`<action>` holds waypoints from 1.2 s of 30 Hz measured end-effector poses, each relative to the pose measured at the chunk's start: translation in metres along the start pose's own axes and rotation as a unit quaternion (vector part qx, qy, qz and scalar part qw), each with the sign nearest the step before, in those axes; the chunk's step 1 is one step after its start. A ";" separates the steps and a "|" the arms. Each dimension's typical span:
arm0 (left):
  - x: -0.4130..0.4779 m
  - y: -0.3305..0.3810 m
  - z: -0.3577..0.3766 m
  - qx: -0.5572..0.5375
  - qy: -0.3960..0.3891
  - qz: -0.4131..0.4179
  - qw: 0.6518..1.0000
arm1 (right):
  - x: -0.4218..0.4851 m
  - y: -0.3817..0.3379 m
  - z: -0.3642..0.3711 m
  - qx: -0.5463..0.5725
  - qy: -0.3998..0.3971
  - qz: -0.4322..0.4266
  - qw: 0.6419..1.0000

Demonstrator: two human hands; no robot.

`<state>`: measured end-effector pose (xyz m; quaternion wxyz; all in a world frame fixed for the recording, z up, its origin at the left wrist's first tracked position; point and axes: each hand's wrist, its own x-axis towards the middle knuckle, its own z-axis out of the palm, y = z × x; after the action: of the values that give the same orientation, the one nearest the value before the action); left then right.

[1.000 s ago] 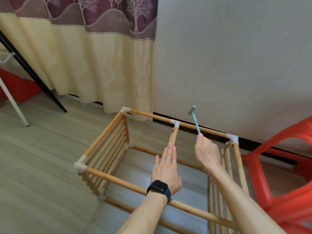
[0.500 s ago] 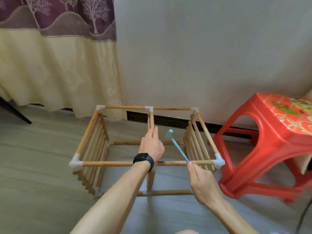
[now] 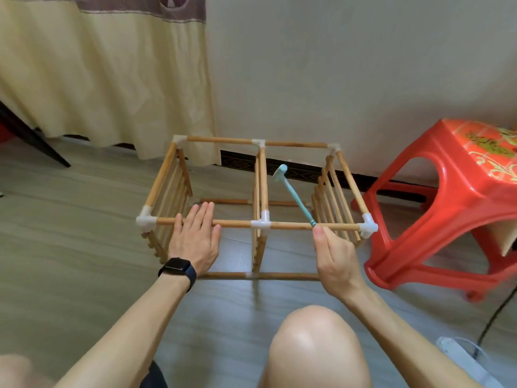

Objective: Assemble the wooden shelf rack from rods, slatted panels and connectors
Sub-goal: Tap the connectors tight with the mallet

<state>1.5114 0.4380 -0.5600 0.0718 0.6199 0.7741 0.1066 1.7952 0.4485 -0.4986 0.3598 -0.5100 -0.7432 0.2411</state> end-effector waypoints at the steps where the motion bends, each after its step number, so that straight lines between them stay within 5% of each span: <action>1: 0.001 0.002 0.001 -0.002 0.001 -0.006 1.000 | -0.002 -0.002 0.000 0.022 0.031 -0.019 0.999; 3: 0.001 0.003 0.003 -0.004 0.005 -0.012 1.000 | -0.006 0.005 0.006 -0.012 -0.005 -0.018 1.000; 6: 0.001 0.001 0.004 -0.006 0.011 -0.008 1.000 | -0.017 0.023 0.014 -0.207 -0.179 0.046 0.961; 10: 0.004 -0.002 0.007 0.003 0.020 -0.002 1.000 | -0.018 0.018 0.011 -0.039 -0.013 -0.005 0.999; 14: 0.001 -0.001 0.008 0.009 0.018 -0.009 1.000 | -0.016 0.012 0.014 -0.182 -0.174 0.042 0.967; 17: 0.002 -0.001 0.008 0.006 0.017 -0.006 1.000 | -0.017 0.013 0.011 -0.057 -0.037 -0.007 0.998; 22: 0.001 0.001 0.007 0.018 0.010 -0.008 1.000 | -0.014 0.007 0.009 -0.198 -0.191 0.084 0.958; 26: 0.002 -0.001 0.008 0.018 0.004 -0.004 1.000 | 0.021 -0.023 -0.002 -0.083 -0.097 0.073 0.989; 30: 0.000 0.001 0.003 0.006 0.001 0.001 1.000 | 0.066 -0.067 0.006 -0.075 -0.133 0.039 0.988; 33: -0.005 -0.018 0.004 -0.057 0.080 -0.019 0.995 | 0.090 -0.087 0.025 -0.082 -0.169 -0.013 0.982; 36: -0.014 -0.052 0.006 -0.180 0.225 -0.166 0.943 | 0.098 -0.107 0.050 -0.083 -0.218 -0.044 0.971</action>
<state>1.4667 0.4135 -0.5795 0.0232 0.4191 0.8301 0.3671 1.6716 0.5013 -0.4236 0.1557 -0.4405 -0.8427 0.2676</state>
